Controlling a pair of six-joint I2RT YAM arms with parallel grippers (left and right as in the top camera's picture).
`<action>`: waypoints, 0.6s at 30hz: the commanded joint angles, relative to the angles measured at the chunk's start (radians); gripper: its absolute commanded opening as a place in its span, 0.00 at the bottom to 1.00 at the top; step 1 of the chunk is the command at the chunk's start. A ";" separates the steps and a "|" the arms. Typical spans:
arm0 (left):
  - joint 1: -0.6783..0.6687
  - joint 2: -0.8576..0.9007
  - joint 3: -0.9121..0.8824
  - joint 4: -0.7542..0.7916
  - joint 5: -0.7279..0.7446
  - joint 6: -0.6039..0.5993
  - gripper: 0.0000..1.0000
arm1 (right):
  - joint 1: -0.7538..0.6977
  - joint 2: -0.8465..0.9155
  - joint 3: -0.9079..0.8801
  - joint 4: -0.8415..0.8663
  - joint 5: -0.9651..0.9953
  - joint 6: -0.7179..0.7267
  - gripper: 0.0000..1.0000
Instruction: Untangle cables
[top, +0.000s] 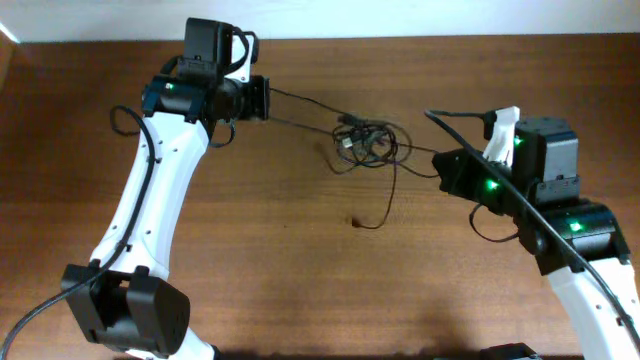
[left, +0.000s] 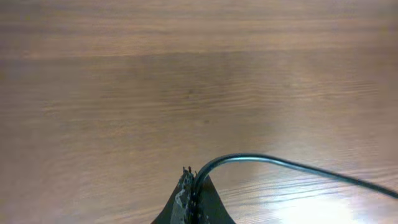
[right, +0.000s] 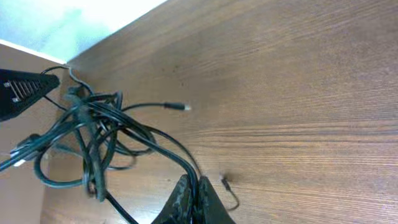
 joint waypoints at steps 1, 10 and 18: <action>0.035 -0.019 0.015 -0.020 -0.403 0.013 0.00 | -0.075 -0.025 0.011 -0.091 0.179 -0.026 0.04; 0.101 -0.019 0.015 -0.010 -0.161 0.083 0.00 | -0.247 0.026 0.107 -0.268 0.109 -0.081 0.04; -0.127 -0.019 0.028 0.008 0.663 0.209 0.01 | -0.248 0.110 0.107 -0.224 0.039 -0.143 0.04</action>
